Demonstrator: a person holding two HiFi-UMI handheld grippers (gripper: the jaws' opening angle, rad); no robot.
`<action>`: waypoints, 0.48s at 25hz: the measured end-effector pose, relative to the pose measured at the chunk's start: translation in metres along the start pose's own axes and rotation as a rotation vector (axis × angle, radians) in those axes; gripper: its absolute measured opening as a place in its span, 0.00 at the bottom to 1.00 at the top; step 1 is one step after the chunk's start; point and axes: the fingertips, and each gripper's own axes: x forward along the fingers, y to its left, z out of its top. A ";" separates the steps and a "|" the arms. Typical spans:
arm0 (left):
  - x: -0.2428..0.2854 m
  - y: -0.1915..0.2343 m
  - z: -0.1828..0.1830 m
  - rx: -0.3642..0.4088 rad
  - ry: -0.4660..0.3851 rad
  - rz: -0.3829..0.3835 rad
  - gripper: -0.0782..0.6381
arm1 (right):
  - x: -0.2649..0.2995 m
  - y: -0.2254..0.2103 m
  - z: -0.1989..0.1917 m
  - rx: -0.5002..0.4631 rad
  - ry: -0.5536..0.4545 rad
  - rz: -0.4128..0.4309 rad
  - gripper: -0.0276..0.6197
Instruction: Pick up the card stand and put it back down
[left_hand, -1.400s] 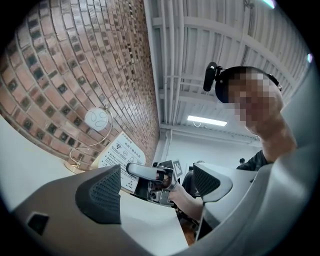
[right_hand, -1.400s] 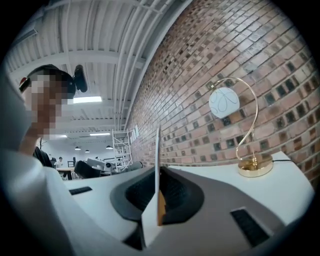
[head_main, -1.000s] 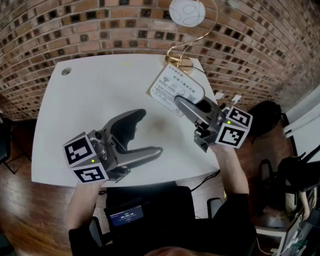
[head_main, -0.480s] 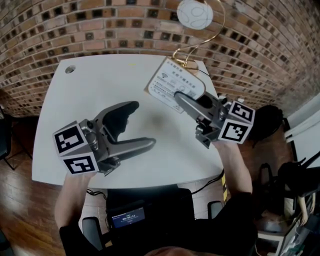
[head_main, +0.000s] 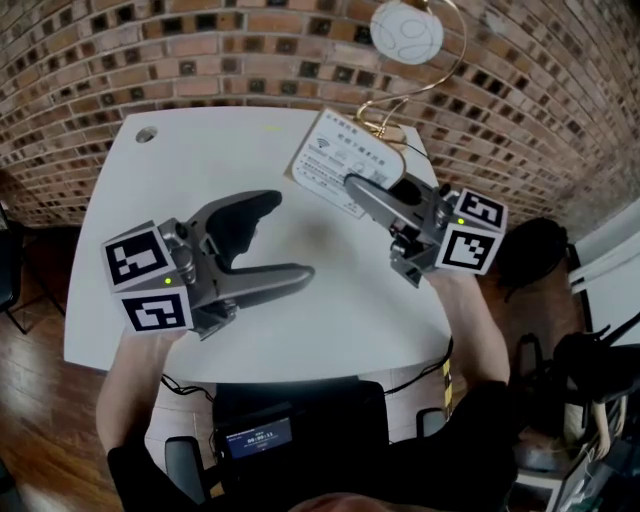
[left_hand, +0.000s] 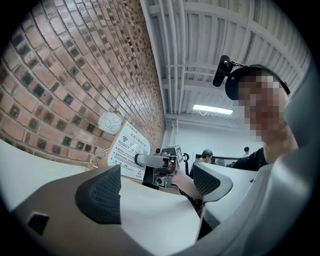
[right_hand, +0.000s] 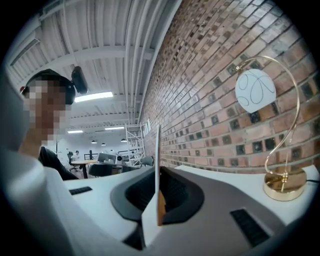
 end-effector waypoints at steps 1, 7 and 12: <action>-0.001 0.002 0.000 -0.003 0.002 0.000 0.73 | 0.003 -0.001 0.000 0.001 0.004 0.003 0.09; -0.002 0.011 0.004 -0.008 -0.004 -0.003 0.73 | 0.016 -0.007 0.001 -0.008 0.023 0.018 0.09; -0.001 0.021 0.006 -0.019 -0.011 -0.012 0.73 | 0.027 -0.019 0.004 -0.012 0.026 0.023 0.09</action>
